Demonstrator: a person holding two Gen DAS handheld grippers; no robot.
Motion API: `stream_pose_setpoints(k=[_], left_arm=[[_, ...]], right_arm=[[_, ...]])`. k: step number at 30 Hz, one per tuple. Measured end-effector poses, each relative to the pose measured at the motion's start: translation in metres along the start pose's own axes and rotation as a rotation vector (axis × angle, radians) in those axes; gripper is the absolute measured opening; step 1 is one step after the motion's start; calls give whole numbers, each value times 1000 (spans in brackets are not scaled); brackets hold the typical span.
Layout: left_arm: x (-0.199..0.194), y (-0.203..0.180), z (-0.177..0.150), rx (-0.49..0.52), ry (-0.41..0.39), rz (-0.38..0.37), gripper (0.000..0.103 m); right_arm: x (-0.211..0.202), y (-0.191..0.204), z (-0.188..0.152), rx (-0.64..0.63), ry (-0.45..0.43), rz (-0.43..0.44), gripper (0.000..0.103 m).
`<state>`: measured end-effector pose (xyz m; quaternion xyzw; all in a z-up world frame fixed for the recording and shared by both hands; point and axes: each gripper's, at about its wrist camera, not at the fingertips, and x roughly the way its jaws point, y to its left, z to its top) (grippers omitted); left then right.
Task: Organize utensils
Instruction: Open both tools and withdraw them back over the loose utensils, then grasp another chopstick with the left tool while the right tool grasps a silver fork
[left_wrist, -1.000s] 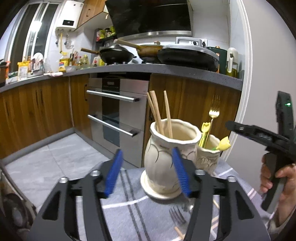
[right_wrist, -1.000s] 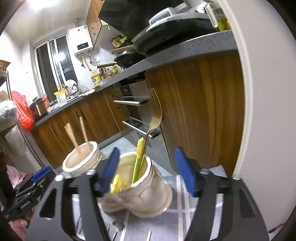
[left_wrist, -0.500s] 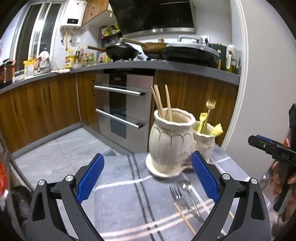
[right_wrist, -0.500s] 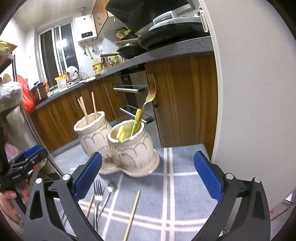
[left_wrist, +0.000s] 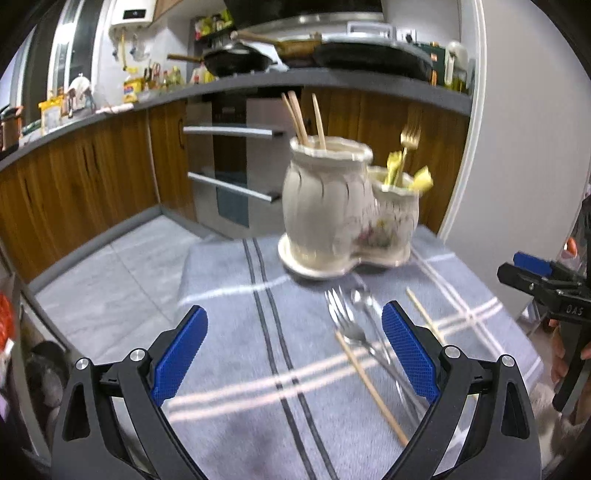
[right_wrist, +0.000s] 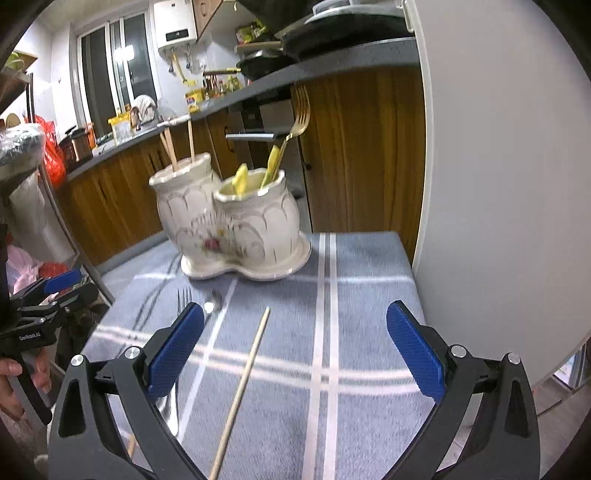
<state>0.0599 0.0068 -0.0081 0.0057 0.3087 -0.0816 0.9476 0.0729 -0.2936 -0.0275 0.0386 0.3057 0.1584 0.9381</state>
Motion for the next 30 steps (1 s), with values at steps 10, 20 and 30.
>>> stream_pose_setpoints(k=[10,20,30], left_arm=[[21,-16,-32,23,141,-3,95],[34,-37,-44,86,211,-38,93],[49,-47,-45,133,273,-40,62]], right_arm=[[12,4,-20,-36,67,0,98],[19,3,-24,-46,96,7,98],[22,6,-26,-65,111,8,98]])
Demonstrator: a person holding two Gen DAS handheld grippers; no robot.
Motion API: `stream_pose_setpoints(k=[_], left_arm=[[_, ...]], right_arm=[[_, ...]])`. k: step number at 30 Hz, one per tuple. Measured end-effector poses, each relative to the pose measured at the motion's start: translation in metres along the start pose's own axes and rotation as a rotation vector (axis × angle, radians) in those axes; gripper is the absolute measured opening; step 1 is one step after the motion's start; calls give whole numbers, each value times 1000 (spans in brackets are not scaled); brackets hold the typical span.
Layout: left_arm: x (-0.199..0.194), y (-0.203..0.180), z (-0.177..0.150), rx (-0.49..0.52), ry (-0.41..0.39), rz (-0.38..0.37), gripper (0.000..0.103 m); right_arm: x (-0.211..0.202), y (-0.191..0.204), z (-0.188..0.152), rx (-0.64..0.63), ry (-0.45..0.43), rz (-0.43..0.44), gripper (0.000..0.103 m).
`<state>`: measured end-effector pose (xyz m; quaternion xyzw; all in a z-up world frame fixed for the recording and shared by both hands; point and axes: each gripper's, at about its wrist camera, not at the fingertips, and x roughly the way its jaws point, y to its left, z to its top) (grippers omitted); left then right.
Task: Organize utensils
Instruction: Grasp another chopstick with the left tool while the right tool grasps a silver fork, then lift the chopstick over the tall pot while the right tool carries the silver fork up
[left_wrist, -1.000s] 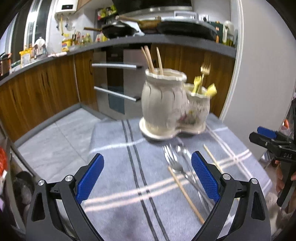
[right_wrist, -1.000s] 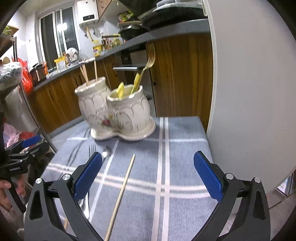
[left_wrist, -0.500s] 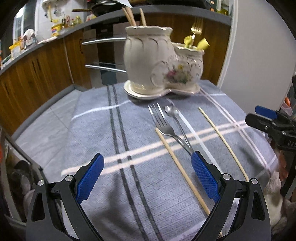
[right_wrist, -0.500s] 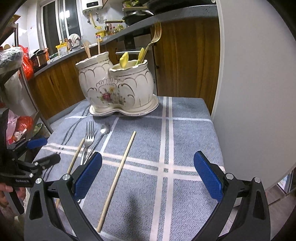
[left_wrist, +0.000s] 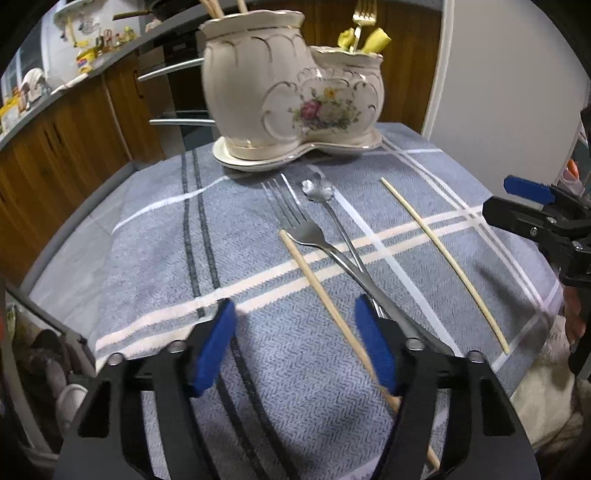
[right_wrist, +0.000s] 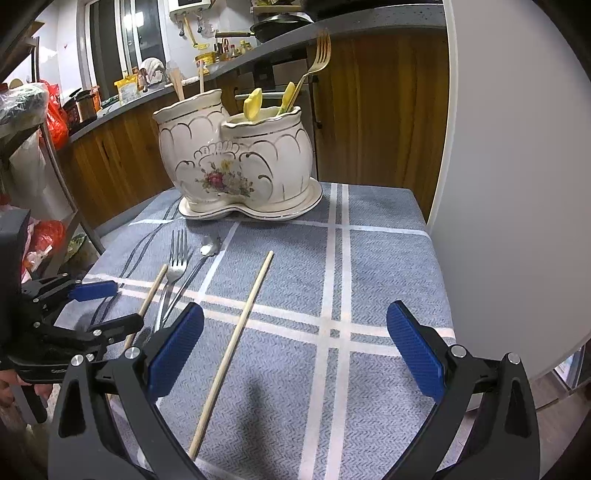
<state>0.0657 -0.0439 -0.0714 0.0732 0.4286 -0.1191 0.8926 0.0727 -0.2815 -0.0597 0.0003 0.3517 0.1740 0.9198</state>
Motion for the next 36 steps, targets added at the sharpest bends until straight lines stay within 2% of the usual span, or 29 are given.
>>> stream_pose_setpoints(k=[4,6,8,10,15,16,18,22,24,26,28,31,36], left_arm=[[4,-3,6,25,-5,-9,50],[5,-1,9,29,-8,-4,37],[5,1,12,43,-8,-1,19],[5,7,12,44,-8,-1,12],[2,25,9,14,-8,-28,8],[1,27,8,9,-8,-30,7],[-1,33,7,2,-8,-32,6],[-5,41,3,-2,-8,-35,5],[-7,45,2,-9,-9,-40,5],[-7,48,1,-14,-11,-44,5],[-7,50,-1,-15,-12,-49,5],[-7,50,-2,-12,-13,-56,5],[-5,50,-2,-16,-16,-67,5]], right_arm=[[2,4,1,-8,4,2,98],[3,7,2,-20,7,4,98],[4,14,4,-43,10,15,98],[6,24,5,-71,14,25,98],[11,54,5,-155,32,72,97],[13,61,5,-171,37,83,93],[19,74,5,-202,59,102,83],[34,96,6,-241,111,140,53],[42,103,7,-241,143,161,43],[50,108,7,-243,175,165,29],[58,112,8,-244,198,170,21],[65,116,8,-246,223,154,16],[70,121,13,-260,238,125,15]])
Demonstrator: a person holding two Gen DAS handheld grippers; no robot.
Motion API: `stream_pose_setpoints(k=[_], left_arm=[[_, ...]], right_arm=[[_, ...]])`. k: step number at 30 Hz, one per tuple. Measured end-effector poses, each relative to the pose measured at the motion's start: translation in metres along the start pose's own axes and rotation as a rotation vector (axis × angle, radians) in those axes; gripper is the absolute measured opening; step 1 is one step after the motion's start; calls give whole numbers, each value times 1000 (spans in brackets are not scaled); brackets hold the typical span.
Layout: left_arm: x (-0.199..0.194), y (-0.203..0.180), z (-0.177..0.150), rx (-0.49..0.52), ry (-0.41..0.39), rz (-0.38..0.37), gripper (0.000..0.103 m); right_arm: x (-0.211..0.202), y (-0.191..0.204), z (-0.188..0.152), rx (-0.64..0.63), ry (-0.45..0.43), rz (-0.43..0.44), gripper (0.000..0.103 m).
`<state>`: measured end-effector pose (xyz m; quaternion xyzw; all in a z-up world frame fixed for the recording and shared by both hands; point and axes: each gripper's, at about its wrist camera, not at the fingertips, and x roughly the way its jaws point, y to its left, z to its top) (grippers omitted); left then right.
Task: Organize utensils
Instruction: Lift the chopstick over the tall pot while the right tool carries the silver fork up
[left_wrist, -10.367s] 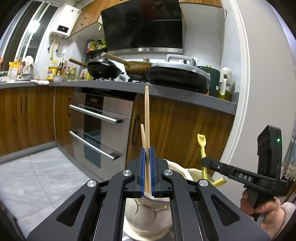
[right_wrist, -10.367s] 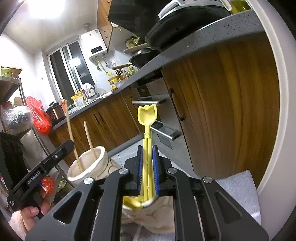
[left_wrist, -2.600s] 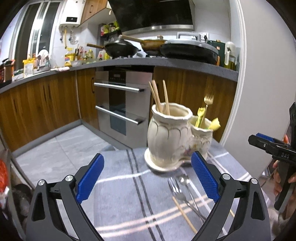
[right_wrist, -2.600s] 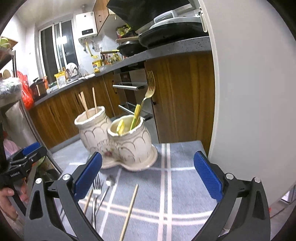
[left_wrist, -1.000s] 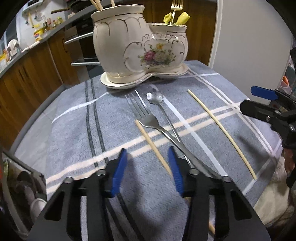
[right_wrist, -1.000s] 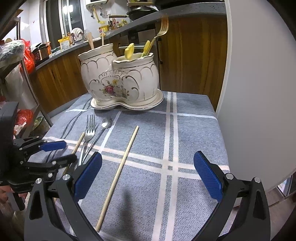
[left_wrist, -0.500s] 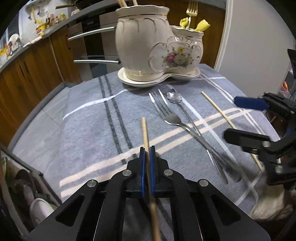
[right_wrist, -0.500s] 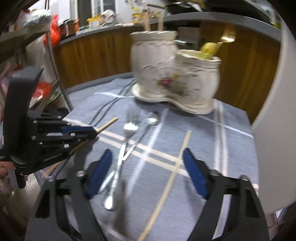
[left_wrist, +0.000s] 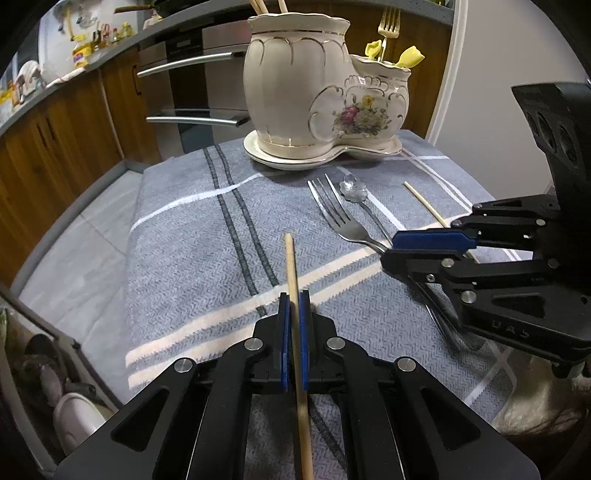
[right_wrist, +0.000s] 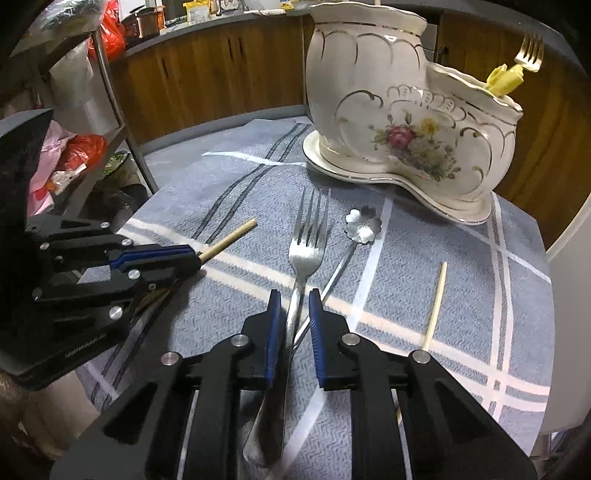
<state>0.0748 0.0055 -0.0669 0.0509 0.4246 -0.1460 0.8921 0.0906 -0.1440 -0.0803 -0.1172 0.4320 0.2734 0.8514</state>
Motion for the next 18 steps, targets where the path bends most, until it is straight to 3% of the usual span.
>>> stream_pose_setpoints(k=[16,18], left_arm=[[4,-5,3,22,23,-8,9],[5,-7,4,25,32,-8,12]], right_arm=[[5,7,3,-47,53,-33,15],[7,7,4,-46,47,-23,9]])
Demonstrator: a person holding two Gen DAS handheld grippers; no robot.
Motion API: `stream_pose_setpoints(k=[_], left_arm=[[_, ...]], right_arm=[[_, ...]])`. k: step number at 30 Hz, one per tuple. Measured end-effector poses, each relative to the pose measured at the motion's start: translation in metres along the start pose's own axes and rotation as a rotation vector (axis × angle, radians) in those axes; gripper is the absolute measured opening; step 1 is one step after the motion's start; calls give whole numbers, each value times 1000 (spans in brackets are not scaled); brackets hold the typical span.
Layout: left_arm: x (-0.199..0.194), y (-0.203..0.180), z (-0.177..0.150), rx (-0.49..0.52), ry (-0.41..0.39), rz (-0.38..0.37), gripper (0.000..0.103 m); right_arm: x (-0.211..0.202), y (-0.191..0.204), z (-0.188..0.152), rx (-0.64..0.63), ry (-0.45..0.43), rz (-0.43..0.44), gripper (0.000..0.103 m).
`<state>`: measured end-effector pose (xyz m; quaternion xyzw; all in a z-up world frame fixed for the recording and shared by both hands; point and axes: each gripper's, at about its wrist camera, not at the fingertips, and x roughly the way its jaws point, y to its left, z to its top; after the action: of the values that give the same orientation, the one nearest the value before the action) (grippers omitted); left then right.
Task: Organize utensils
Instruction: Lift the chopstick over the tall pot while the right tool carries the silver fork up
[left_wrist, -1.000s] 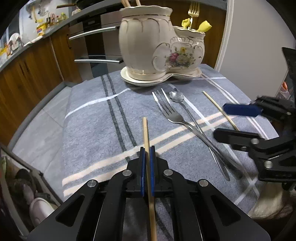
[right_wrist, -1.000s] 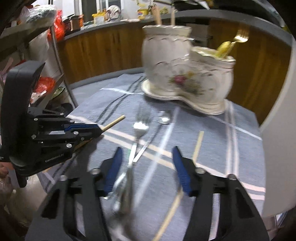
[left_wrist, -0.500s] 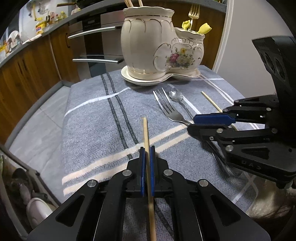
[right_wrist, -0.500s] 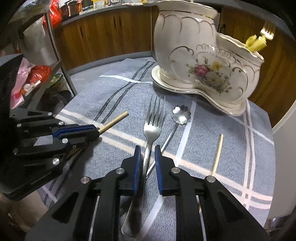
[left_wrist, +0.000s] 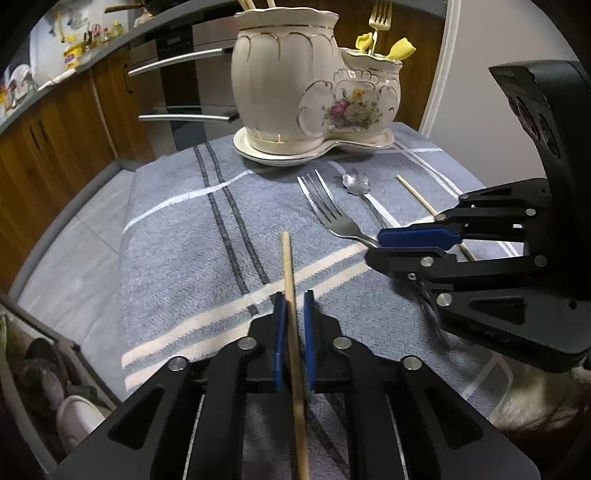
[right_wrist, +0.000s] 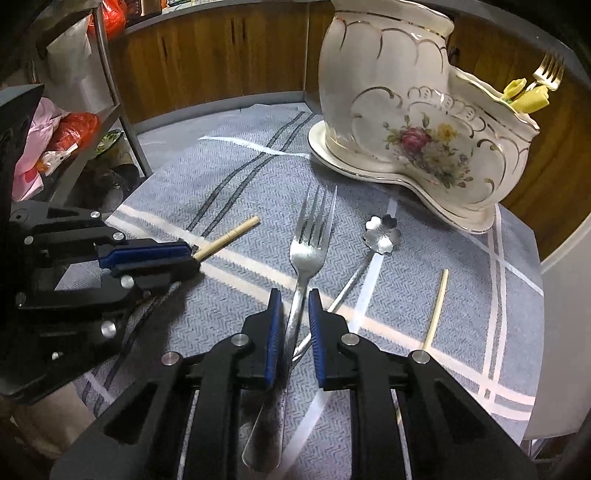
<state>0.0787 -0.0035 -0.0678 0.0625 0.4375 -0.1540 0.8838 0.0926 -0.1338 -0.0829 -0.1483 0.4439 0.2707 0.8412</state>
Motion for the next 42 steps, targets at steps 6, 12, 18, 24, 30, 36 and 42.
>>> stream_pose_setpoints(k=[6,12,18,24,30,36,42], left_arm=[[0,-2,-1,14,-7,35,5],[-9,2,-2,2,-51,17,5],[-36,6,6,-5,-178,9,5],[-67,13,14,-48,-363,-10,5],[-92,15,29,-69,-521,-9,5],[-116,21,60,-105,-641,-44,5],[-147,17,111,-90,-792,-67,5]], right_arm=[[-5,0,-5,21,-49,21,5],[-40,-7,-14,35,-195,53,5],[-80,-23,-22,61,-362,69,5],[-105,-26,-21,66,-511,33,5],[-126,-33,-13,89,-635,3,5],[-146,-50,5,122,-709,13,5],[-169,-77,36,168,-811,-13,5]])
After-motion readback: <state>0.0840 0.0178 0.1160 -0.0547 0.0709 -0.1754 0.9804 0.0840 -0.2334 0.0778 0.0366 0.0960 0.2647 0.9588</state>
